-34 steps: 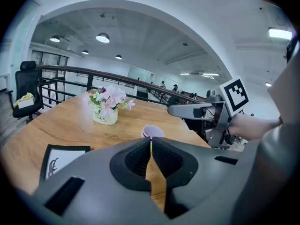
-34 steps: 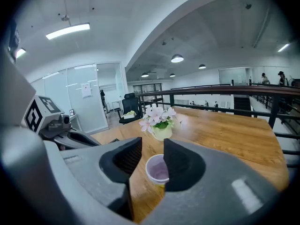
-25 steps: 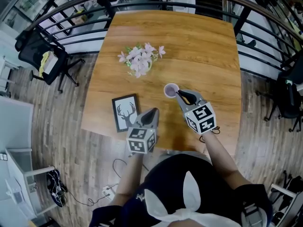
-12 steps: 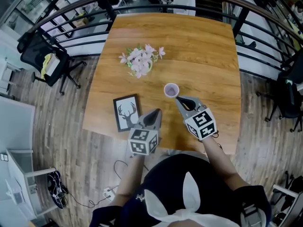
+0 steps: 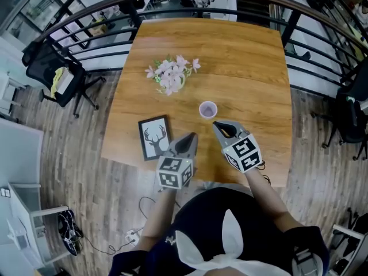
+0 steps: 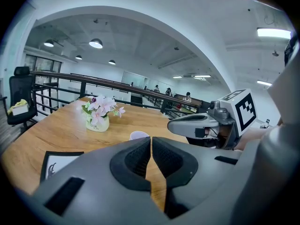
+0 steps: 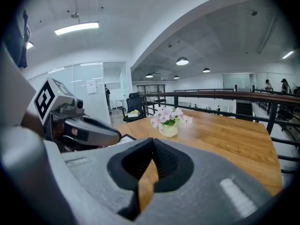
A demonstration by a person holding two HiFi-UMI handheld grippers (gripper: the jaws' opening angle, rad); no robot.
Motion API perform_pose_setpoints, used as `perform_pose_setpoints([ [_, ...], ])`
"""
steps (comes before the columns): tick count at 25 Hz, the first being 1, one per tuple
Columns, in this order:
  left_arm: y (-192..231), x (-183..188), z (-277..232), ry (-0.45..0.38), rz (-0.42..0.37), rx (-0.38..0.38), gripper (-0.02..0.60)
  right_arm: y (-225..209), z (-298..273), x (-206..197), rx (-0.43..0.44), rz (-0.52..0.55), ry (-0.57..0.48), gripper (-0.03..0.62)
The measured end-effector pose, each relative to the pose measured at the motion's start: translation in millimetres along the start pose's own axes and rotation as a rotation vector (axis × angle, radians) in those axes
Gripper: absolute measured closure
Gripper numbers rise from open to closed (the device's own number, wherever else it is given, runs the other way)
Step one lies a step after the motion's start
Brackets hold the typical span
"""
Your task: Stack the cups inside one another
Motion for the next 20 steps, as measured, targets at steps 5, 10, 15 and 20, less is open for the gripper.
perform_pose_setpoints([
  [5, 0, 0, 4, -0.005, -0.001, 0.001, 0.555, 7, 0, 2, 0.009, 0.009, 0.004, 0.595],
  [10, 1, -2, 7, -0.002, 0.0, 0.005, 0.555, 14, -1, -1, 0.02, 0.015, 0.017, 0.595],
  [15, 1, -3, 9, 0.003, -0.003, 0.004, 0.555, 17, -1, 0, 0.022, 0.02, 0.019, 0.595],
  [20, -2, -5, 9, 0.009, -0.003, -0.001, 0.555, 16, 2, -1, 0.02, 0.02, 0.019, 0.596],
])
Point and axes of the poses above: the fingertips, and each gripper's own axes: z backward along the fingers, y to its left, x out of its top, the point moved 4 cm from there along z, backward along the fingers, and after that the axes turned 3 degrees about y, right-handed, at the moved point
